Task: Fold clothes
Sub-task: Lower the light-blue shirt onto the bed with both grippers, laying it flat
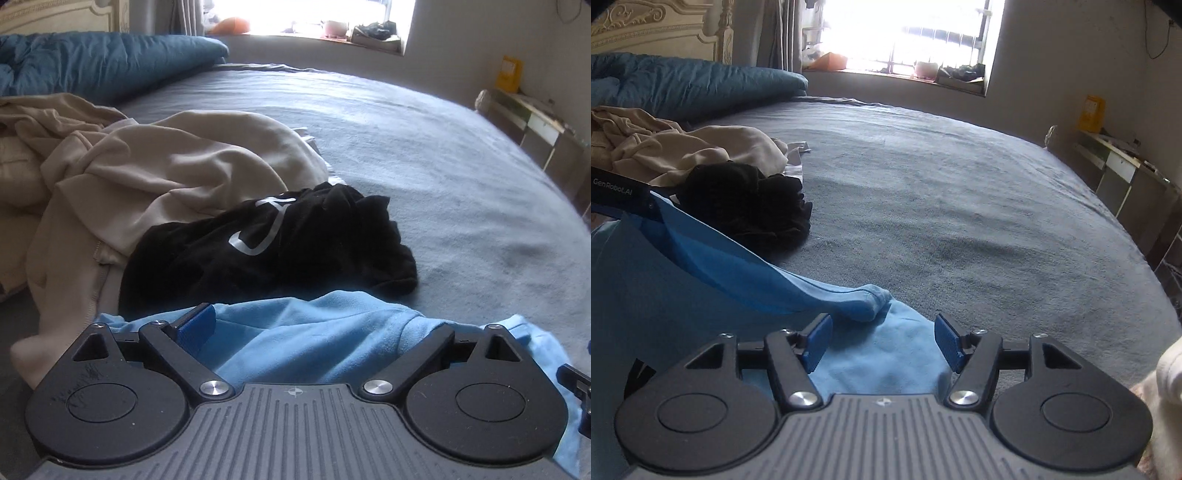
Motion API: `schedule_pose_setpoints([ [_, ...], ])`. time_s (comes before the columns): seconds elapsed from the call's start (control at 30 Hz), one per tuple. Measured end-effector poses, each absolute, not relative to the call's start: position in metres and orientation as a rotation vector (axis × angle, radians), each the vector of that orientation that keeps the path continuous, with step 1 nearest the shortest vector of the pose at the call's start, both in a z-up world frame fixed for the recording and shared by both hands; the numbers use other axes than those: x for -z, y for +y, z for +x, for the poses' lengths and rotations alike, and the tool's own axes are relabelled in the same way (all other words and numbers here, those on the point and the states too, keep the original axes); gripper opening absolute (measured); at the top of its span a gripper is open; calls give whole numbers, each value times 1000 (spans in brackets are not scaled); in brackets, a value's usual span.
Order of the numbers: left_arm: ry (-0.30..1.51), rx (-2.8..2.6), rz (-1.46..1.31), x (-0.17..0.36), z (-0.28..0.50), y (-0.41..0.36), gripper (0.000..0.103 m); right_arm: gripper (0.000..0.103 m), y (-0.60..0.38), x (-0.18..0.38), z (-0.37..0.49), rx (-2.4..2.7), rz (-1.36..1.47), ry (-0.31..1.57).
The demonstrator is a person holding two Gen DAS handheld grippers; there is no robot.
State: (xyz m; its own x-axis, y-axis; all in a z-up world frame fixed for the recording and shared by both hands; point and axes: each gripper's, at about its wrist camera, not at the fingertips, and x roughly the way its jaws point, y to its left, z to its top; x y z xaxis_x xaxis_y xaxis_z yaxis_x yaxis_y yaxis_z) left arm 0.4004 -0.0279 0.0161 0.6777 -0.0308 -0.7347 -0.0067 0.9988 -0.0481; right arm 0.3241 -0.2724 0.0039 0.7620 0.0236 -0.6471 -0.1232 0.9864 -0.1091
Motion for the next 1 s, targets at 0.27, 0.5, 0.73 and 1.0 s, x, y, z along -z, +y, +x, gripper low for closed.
schedule_pose_setpoints([
  [0.27,858,69,68,-10,414,-32,96,64,-235,41,346,-195,-173,745],
  [0.5,930,234,-27,-9,419,5,96,60,-270,62,399,-111,112,833],
  [0.73,998,400,-120,-9,423,42,96,60,-286,61,407,-106,240,858],
  [1.0,1012,552,133,-8,393,27,95,59,-292,60,423,-61,313,899],
])
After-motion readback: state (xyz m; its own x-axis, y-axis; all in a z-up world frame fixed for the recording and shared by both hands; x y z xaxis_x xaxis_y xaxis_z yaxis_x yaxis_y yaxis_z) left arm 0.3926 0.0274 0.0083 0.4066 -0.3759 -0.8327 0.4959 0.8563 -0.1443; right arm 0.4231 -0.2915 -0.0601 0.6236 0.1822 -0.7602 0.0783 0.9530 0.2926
